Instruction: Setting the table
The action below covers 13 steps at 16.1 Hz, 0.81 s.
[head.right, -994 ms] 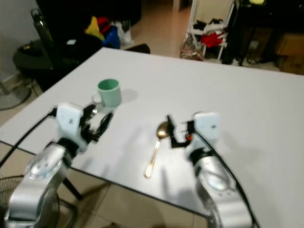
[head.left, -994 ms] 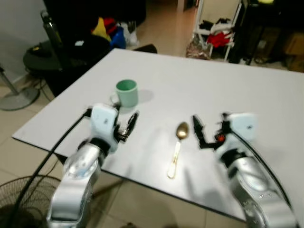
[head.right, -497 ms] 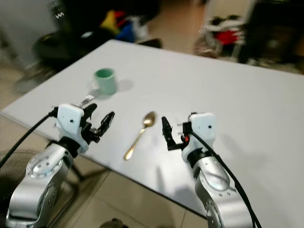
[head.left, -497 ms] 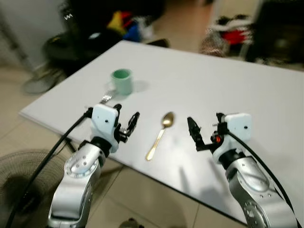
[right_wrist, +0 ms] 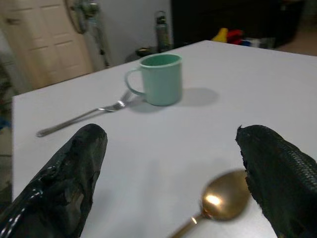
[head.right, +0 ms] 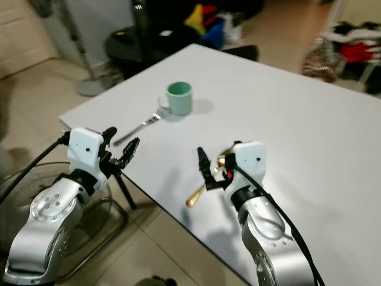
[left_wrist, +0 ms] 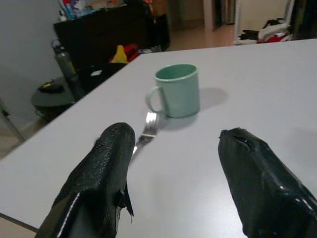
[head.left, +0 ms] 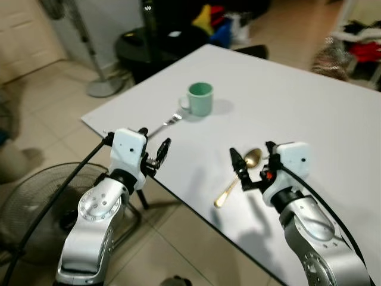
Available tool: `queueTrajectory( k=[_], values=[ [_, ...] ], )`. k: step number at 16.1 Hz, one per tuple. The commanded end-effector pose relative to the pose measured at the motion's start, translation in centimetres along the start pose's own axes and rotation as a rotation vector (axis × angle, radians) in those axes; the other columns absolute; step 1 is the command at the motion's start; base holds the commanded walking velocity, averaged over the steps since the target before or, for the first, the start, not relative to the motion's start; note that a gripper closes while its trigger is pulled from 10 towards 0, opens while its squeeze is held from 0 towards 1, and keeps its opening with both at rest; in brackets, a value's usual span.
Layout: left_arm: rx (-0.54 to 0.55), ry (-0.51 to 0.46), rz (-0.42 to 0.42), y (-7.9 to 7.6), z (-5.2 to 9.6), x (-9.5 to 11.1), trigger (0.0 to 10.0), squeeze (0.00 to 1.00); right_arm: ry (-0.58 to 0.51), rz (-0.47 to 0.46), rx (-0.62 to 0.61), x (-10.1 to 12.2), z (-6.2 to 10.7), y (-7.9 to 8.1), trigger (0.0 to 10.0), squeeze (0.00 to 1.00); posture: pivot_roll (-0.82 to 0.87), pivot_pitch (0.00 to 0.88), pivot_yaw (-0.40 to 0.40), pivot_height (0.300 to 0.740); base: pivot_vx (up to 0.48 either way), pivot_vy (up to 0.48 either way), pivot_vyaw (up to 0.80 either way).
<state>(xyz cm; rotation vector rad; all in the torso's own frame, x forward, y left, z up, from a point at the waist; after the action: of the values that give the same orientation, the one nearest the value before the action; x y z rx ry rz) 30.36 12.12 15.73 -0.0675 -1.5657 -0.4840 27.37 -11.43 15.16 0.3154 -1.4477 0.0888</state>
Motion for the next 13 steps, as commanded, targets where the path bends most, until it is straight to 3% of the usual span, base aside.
queueTrajectory(
  k=[1, 5, 13],
  values=[
    [0.001, -0.004, -0.020, 0.0, -0.3, 0.4, 10.0, 0.00, -0.028, -0.005, -0.011, 0.7, 0.0, -0.2, 10.0, 0.04, 0.09, 0.000, 0.102, 0.727, 0.000, 0.000, 0.80],
    [-0.006, 0.001, -0.025, 0.0, -0.3, 0.2, 10.0, 0.00, -0.045, -0.010, -0.061, 0.9, 0.2, -1.1, 10.0, 0.04, 0.08, 0.000, 0.116, 0.727, 0.000, 0.000, 0.80],
    [-0.019, 0.006, -0.013, -0.3, -0.6, 0.0, 10.0, 0.00, -0.046, 0.018, -0.058, 0.9, 0.3, -0.9, 10.0, 0.00, 0.08, 0.000, 0.122, 0.727, 0.000, 0.000, 0.80]
  ],
)
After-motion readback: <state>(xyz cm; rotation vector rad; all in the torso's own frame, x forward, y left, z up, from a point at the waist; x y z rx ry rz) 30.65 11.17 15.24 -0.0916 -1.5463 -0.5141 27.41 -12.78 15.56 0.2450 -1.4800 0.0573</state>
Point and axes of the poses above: a point about 5 cm out from each wrist's last joint towards the gripper, its own z axis pointing back from the gripper into the wrist, its own x axis along the axis of the wrist's last joint, y = z × x, the point moved 5 cm from there along -z, pointing out of the wrist towards the gripper, and after that the axes turned 7 degrees about -z, right-handed, at the moved point
